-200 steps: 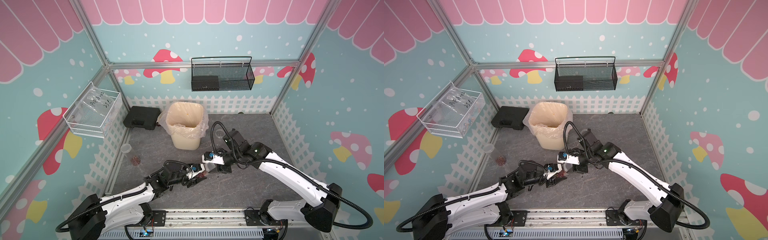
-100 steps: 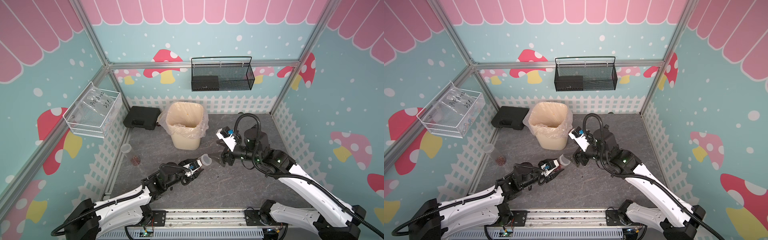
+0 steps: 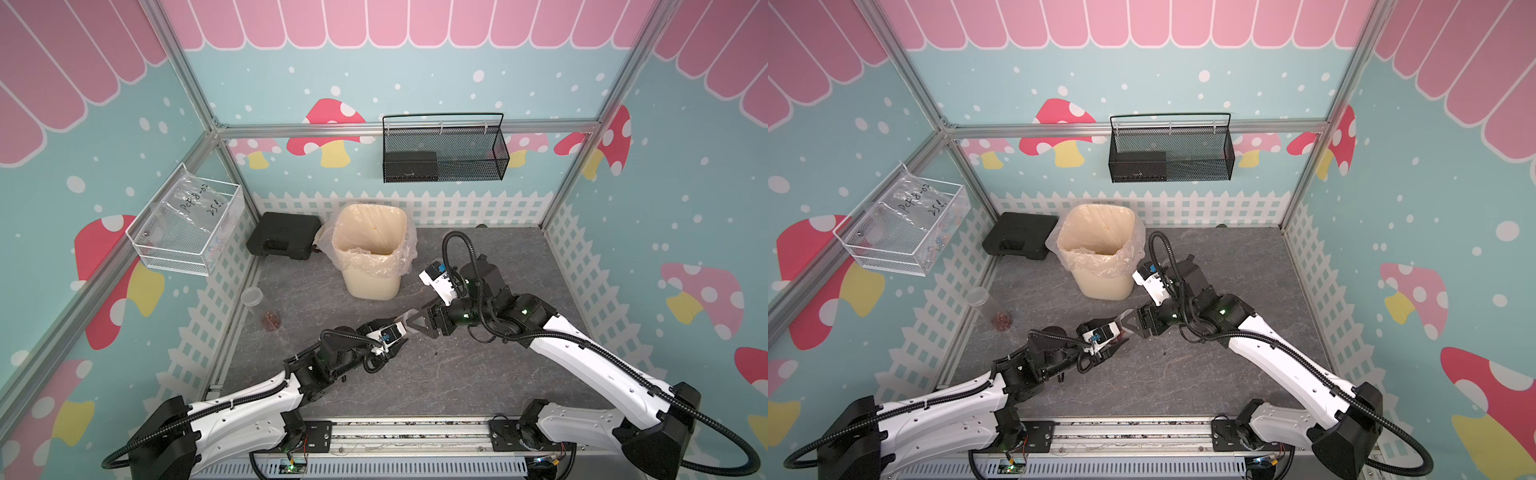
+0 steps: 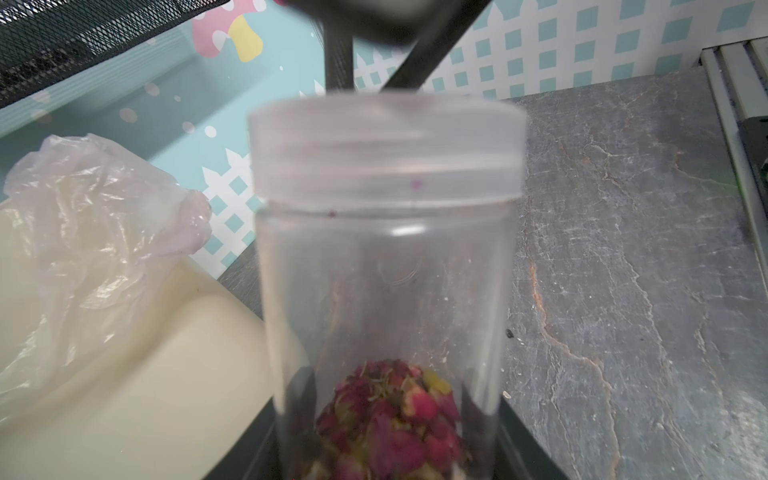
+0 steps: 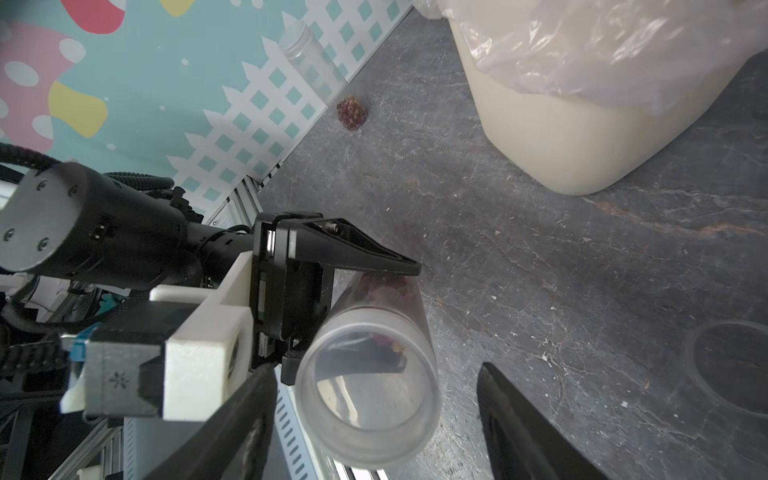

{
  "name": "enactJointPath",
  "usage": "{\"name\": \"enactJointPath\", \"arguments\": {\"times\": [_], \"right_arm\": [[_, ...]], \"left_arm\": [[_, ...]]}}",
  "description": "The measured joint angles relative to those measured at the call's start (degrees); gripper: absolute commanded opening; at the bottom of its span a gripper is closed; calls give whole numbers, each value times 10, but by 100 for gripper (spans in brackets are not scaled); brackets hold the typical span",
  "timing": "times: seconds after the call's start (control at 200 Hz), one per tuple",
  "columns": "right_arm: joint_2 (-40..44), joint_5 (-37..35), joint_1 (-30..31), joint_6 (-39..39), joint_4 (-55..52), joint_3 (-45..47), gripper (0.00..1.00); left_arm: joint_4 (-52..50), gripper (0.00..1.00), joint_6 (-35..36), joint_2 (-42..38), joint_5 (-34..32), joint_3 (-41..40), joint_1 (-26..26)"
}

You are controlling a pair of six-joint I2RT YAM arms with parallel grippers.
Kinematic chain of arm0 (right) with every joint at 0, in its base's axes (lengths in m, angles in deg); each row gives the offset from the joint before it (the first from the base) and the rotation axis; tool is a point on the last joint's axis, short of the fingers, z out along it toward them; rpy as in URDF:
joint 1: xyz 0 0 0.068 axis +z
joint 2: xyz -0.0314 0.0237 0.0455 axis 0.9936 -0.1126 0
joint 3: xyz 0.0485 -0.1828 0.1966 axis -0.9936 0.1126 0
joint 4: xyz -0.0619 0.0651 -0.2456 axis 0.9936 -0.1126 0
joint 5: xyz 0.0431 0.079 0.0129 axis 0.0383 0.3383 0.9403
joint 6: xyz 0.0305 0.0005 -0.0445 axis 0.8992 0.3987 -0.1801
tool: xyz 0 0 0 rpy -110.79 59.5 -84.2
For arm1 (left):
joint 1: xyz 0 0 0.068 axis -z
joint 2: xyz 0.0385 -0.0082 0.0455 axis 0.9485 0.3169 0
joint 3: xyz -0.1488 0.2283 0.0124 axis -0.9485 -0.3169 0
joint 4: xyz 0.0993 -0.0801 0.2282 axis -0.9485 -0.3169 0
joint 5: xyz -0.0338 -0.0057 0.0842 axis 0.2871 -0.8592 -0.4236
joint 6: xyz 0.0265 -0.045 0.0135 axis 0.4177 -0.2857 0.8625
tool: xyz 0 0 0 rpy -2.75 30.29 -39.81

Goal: Empty the moldy dried flower tea in the jars
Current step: Unscrew the lid from the jar.

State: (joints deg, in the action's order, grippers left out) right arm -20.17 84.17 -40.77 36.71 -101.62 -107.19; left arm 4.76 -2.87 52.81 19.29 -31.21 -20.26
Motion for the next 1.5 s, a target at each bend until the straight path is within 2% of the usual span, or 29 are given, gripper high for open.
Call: {"name": "enactJointPath", "arguments": {"times": [0.065, 0.315, 0.39, 0.46, 0.55, 0.705, 0.876, 0.951, 1.011, 1.071, 1.116, 1.136, 1.261, 1.386, 1.501], "right_arm": [[-7, 6, 0, 1, -5, 3, 68], [-21, 22, 0, -15, -11, 4, 32], [-24, 24, 0, -41, -15, 2, 25], [-30, 26, 0, -92, -29, -6, 17], [-34, 25, 0, -192, -53, -16, 7], [-33, 20, 7, -393, -101, -29, 5], [-35, 19, 12, -562, -150, -46, 4], [-40, 20, 12, -612, -166, -53, 5], [-44, 20, 12, -639, -172, -55, 13], [-46, 19, 12, -656, -176, -55, 31], [-46, 19, 12, -660, -175, -55, 55], [-46, 19, 12, -660, -175, -55, 62], [-34, 9, 11, -621, -136, -54, 84], [4, 0, 8, -506, -53, -53, 90], [52, -11, 3, -385, 11, -47, 90]], "left_arm": [[0, 5, 2, 0, -2, 0, 1], [-11, 5, 4, 8, -9, 0, 3], [-13, 4, 4, 10, -8, 0, 3], [-16, 4, 3, 12, -2, 0, 2], [-20, 3, 3, 14, 17, 0, 2], [-27, 3, -3, 17, 76, 0, -2], [-28, 3, -28, 25, 149, 0, -11], [-32, 3, -38, 28, 172, 1, -16], [-36, 3, -42, 30, 182, 1, -18], [-39, 3, -45, 33, 188, 1, -19], [-39, 3, -46, 33, 188, 1, -19], [-39, 3, -46, 33, 187, 2, -19], [-34, 4, -59, 33, 176, 3, -19], [-21, 4, -50, 30, 138, 3, -12], [-16, 4, -30, 27, 99, 3, -8]]}}
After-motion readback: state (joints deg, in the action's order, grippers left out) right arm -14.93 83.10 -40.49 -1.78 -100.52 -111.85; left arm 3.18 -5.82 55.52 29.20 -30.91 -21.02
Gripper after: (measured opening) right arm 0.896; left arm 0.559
